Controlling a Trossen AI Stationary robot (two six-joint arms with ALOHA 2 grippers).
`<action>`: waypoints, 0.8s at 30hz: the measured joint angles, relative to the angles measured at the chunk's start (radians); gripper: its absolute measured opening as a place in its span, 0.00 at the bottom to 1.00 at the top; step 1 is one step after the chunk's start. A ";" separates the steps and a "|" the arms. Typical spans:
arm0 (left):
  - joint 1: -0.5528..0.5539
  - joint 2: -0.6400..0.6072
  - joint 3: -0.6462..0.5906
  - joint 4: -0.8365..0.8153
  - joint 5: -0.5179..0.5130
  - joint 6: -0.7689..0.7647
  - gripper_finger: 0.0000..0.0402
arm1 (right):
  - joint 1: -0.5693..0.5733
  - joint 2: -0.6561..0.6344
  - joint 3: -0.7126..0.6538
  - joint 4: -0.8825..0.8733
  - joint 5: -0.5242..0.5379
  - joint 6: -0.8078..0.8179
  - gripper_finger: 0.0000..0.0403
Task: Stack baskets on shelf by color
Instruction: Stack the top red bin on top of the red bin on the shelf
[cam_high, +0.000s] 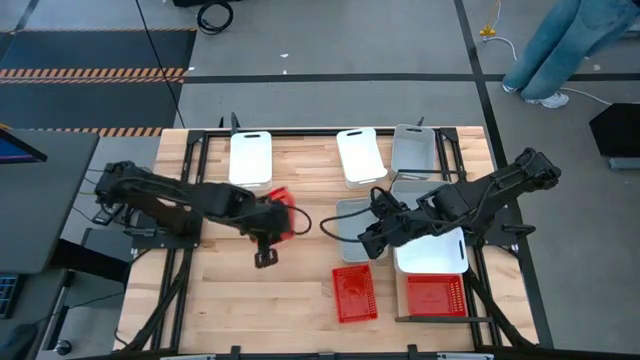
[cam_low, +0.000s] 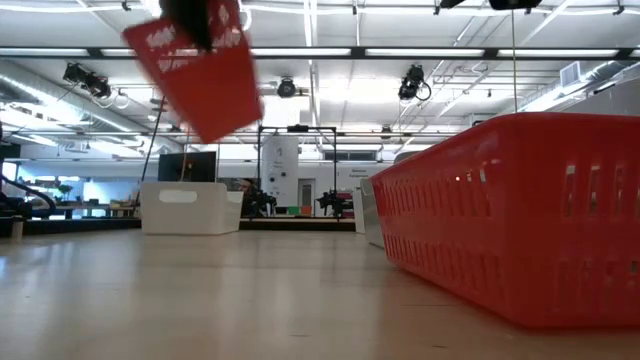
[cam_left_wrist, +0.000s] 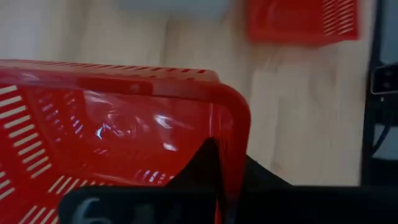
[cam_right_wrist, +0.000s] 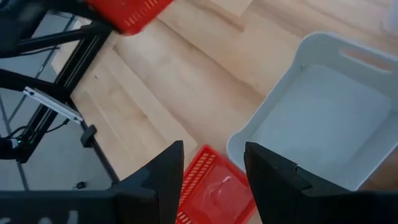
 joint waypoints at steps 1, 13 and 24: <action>-0.017 0.000 0.033 0.001 -0.036 0.060 0.01 | -0.010 0.000 0.000 -0.001 -0.014 -0.014 0.43; -0.079 0.003 0.147 0.005 0.042 0.754 0.01 | -0.164 -0.011 0.000 0.033 -0.265 -0.110 0.43; -0.071 0.087 0.147 -0.145 0.140 1.077 0.01 | -0.310 -0.011 0.000 0.131 -0.400 -0.051 0.43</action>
